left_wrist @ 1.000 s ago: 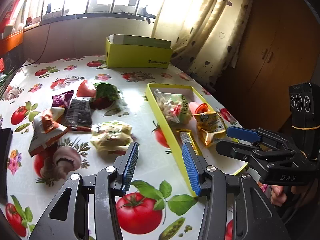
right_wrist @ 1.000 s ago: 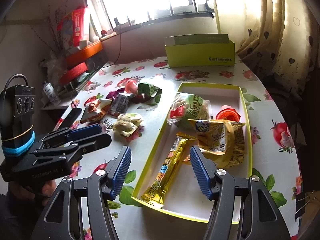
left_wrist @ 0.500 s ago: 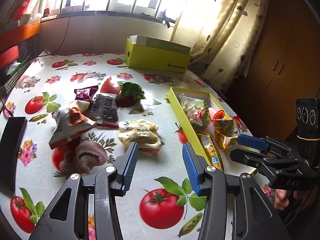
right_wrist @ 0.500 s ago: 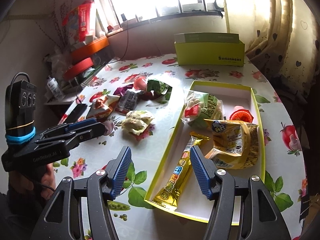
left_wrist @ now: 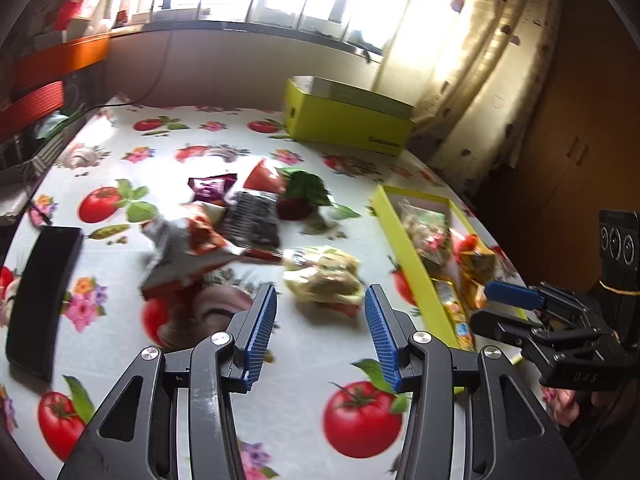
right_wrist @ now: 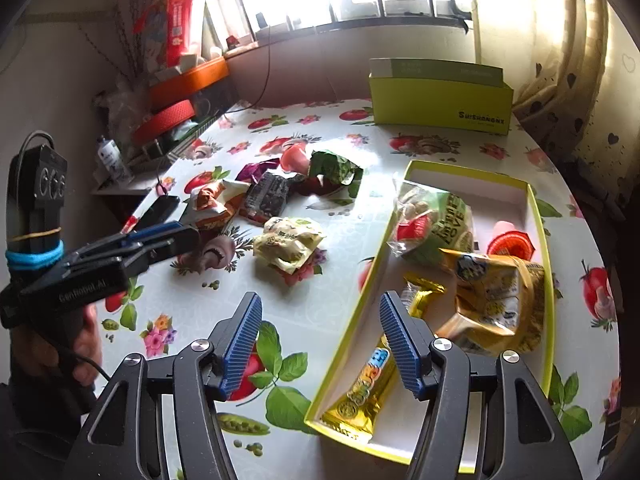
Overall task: Organize snacks
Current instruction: 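Move both grippers away from the tray toward the snack pile, then grasp the white-and-orange chip bag with the left gripper, then grasp the pale snack bag from the pile with the right gripper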
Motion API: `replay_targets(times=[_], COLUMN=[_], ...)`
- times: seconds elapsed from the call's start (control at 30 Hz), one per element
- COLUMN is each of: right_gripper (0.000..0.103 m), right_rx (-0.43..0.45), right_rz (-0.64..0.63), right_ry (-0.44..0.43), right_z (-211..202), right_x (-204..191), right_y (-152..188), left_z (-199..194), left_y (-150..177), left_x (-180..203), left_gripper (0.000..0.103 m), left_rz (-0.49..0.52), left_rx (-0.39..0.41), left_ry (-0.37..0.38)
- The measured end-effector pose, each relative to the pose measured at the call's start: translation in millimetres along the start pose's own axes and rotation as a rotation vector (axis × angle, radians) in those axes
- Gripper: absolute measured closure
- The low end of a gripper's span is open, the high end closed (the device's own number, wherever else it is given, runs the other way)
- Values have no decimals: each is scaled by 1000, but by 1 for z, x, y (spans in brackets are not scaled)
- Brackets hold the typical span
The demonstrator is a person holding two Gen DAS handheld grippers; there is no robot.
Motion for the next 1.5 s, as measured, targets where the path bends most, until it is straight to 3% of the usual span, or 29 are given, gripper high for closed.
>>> replay_targets(times=[0.3,0.4,0.77,1.07,1.23,1.5], right_gripper=[42,42,42,42,39,34], right_rx=[-12,-16,-43,-96,-143,-262], right_rz=[-32,-37,-47,-148,-232,-436], right_ry=[-16,-17,-6,-32,-53,-99], right_z=[16,22,41,64,81,118], right_x=[-8,-9,-6,-13,-17,-36], right_y=[-12,-16,-25,-38,-47,-53], left_z=[-2,5,60,72,68,53], left_y=[-26,-36,-43,-38,-33,-18], left_x=[-52,-65,-91,-93,-87,-78], left_gripper=[55,47,46,45,52,54], left_rz=[-111,-138,-201,-159,-108,-68], left_rx=[45,50,-38,-55,-44,-63], left_ry=[-119,-152,-213,-200,-221,-162])
Point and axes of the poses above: each gripper's, at about its wrist camera, not at the fingertips, and z roughly the way its jaws point, x to its right, y to its underside, the point moved 4 cm from there along z, roughly the way its jaws point, and after that the axes turned 2 degrees about -z, right-handed, at the moved point
